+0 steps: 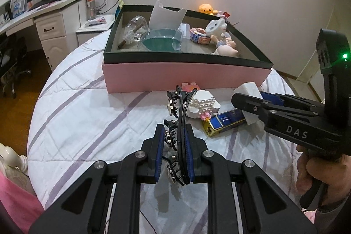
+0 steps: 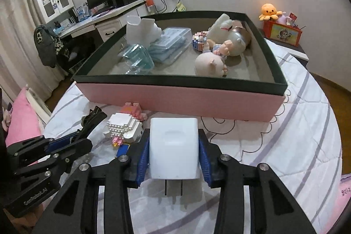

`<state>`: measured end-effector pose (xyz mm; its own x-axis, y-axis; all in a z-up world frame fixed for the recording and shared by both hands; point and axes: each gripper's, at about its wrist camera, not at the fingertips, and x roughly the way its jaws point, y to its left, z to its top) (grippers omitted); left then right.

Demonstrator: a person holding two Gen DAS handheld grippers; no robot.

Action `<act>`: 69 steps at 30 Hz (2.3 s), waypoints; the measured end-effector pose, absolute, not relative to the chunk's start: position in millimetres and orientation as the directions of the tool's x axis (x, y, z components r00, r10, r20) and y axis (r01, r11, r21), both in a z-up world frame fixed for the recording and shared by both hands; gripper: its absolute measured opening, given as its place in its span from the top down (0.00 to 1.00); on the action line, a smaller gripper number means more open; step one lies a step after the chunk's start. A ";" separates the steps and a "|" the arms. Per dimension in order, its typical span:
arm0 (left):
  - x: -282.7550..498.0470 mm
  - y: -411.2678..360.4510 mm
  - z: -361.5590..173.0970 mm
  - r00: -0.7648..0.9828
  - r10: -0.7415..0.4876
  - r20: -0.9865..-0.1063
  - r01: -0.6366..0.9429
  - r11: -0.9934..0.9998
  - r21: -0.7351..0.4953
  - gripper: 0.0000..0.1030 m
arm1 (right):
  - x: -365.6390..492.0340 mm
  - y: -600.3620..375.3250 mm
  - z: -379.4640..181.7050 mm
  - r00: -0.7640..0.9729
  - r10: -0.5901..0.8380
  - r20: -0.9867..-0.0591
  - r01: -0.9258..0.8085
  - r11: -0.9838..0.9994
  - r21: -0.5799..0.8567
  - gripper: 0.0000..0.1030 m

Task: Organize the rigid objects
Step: 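Grasp the black hair clip with the left tool while the right tool grasps the white charger, then carry hair clip and charger over the pink box and release both inside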

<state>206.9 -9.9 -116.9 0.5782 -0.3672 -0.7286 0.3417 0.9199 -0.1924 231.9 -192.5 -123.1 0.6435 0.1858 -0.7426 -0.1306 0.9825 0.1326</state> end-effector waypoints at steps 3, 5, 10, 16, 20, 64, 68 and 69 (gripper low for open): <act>202.4 -8.7 -108.9 0.596 -0.363 -0.716 0.343 0.922 -0.182 0.83 | 228.2 -192.8 -117.3 0.651 0.191 -0.734 -0.136 0.981 0.136 0.60; 200.7 -8.0 -102.1 0.609 -0.360 -0.707 0.343 0.923 -0.175 0.83 | 225.5 -192.7 -112.9 0.655 0.198 -0.729 -0.141 0.980 0.140 0.60; 200.3 -8.3 -89.1 0.631 -0.359 -0.688 0.346 0.924 -0.166 0.83 | 224.0 -191.8 -107.0 0.663 0.203 -0.721 -0.145 0.979 0.142 0.60; 202.3 -8.5 -79.8 0.646 -0.361 -0.673 0.350 0.923 -0.159 0.83 | 220.5 -195.3 -102.8 0.673 0.209 -0.709 -0.144 0.978 0.151 0.60; 198.8 -9.1 -75.6 0.655 -0.363 -0.663 0.353 0.922 -0.156 0.83 | 218.7 -195.9 -98.2 0.680 0.215 -0.701 -0.149 0.977 0.154 0.60; 355.4 -28.3 -76.9 0.676 -0.254 -0.692 0.234 0.964 -0.125 0.25 | 369.8 -196.0 -86.2 0.670 0.180 -0.720 -0.139 0.983 0.116 0.47; 342.7 -22.6 -69.7 0.716 -0.239 -0.656 0.220 0.969 -0.114 0.06 | 363.8 -200.1 -84.7 0.682 0.173 -0.711 -0.119 0.985 0.125 0.17; 341.0 -20.1 -66.7 0.721 -0.238 -0.651 0.216 0.970 -0.115 0.02 | 361.8 -200.9 -83.7 0.684 0.173 -0.709 -0.113 0.985 0.132 0.11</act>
